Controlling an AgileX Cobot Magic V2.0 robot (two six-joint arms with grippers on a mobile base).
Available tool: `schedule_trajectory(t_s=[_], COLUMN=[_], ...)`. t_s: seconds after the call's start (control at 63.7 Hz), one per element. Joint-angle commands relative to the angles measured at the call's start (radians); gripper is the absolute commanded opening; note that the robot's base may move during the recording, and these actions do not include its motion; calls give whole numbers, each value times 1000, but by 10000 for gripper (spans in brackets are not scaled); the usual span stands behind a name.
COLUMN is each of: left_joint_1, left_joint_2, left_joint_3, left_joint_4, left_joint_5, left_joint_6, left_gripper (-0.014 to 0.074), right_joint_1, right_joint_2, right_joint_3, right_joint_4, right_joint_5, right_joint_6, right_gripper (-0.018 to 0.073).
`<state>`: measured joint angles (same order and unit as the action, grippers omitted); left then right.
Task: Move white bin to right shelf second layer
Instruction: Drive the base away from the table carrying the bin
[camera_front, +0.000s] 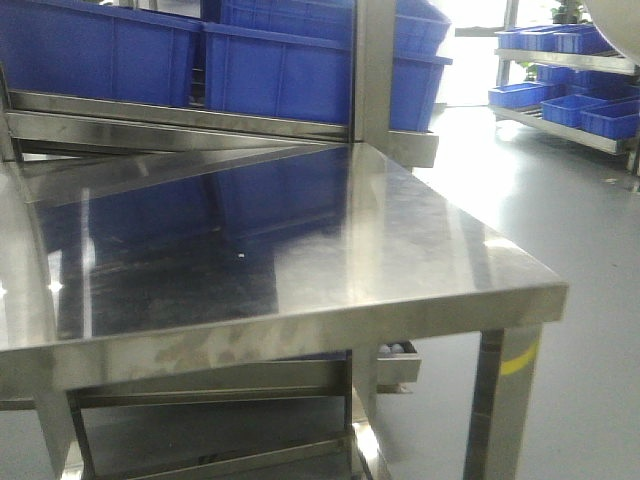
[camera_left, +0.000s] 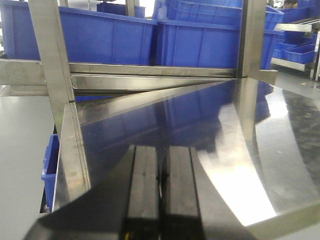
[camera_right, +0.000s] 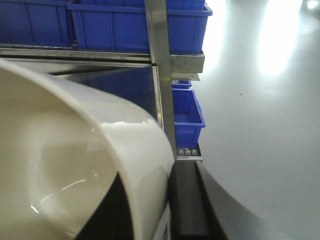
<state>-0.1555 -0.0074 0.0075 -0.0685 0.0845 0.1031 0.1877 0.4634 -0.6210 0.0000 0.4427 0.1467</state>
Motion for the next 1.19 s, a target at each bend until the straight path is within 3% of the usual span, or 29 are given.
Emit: schedule_trajectory(t_s=[0.0,1.177], left_joint_1=[-5,-5], left_joint_2=[-14,-14], left_joint_3=[37,37], left_joint_4=[-5,-5], left_joint_5=[-85,-85], left_joint_6=[-4,-4], left_gripper=[85,85], right_joint_1=[-6,-6], right_joint_2=[2,2], right_joint_3=[-30,-30], right_joint_4=[0,0], right_joint_5=[-101,-101], right_joint_6=[-6,-6], right_gripper=[55,55])
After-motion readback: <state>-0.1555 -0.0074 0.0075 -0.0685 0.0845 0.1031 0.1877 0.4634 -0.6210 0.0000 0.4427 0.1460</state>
